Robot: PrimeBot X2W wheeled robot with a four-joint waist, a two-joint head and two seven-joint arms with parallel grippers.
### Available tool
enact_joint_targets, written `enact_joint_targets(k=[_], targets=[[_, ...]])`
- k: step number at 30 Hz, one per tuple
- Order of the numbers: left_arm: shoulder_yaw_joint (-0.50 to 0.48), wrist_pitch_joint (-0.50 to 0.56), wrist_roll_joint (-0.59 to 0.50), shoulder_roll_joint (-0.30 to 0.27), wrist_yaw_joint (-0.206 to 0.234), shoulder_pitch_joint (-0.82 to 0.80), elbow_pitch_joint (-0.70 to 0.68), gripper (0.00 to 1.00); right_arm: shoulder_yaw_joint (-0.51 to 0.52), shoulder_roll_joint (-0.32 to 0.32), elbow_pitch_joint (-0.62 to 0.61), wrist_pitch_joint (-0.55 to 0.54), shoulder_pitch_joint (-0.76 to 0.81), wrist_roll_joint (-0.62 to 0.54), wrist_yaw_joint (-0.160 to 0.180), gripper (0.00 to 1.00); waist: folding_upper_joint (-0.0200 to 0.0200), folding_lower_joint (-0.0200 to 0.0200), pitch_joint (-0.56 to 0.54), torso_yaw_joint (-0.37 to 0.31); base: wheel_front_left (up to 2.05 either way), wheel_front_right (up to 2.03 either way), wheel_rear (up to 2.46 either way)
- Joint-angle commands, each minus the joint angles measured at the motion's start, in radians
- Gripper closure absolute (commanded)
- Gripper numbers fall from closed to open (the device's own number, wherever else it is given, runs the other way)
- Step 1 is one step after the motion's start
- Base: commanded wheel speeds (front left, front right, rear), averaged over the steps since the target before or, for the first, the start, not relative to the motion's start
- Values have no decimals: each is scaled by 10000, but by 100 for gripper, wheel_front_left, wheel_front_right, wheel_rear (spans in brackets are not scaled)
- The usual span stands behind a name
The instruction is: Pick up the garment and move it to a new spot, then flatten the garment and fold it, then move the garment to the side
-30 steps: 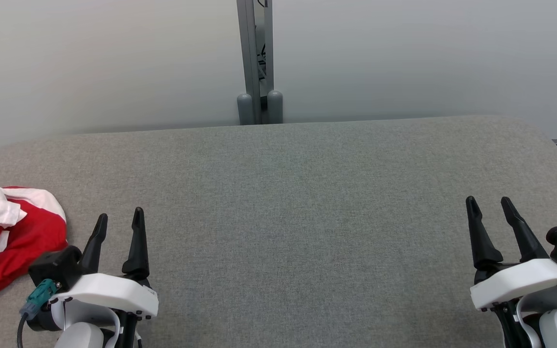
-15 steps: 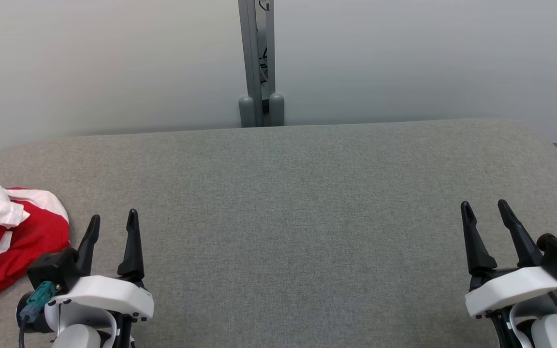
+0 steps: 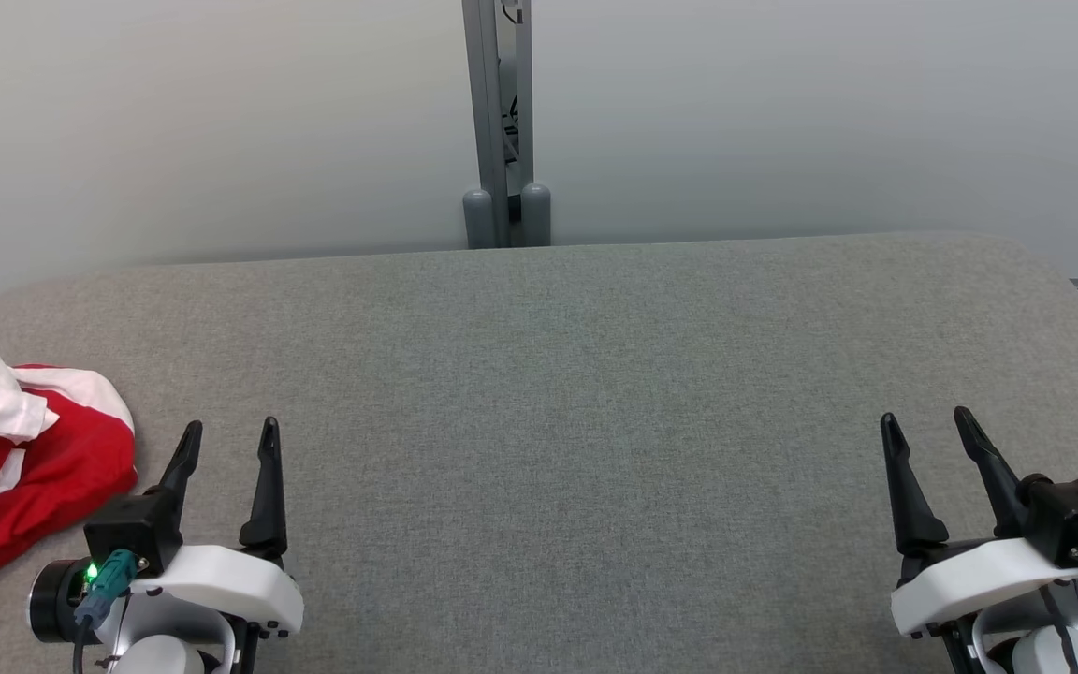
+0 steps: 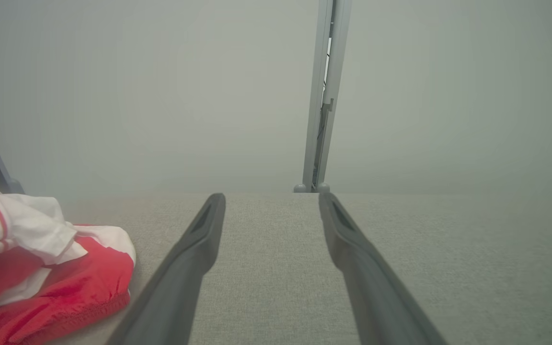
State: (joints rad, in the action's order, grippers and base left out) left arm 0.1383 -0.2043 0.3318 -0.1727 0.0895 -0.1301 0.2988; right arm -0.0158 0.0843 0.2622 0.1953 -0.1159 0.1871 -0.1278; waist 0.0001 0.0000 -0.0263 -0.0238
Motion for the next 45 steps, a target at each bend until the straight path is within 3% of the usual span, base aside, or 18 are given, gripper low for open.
enact_joint_targets(k=[1, 23, 31, 45], targets=[[20, -52, -254, -76, 92, -19, -24, 0, -10, 26, -37, 120, -59, -207, -45, 0, -1, 0, -4, -10, 0, 0, 0], [-70, 83, -801, -8, 253, -30, 338, 0, -205, -49, 155, 629, -5, -1303, -39, 0, -1, 0, -50, -155, 0, 0, 0], [-50, 36, -621, -8, 265, -53, 475, 0, -94, -63, 232, 644, 43, -976, -40, 0, -1, 0, -96, -78, 0, 0, 0], [-46, -29, -449, -21, 316, -195, 527, 0, -508, -105, 27, 582, 98, -770, -40, 0, -1, 0, -161, 934, 0, 0, 0]])
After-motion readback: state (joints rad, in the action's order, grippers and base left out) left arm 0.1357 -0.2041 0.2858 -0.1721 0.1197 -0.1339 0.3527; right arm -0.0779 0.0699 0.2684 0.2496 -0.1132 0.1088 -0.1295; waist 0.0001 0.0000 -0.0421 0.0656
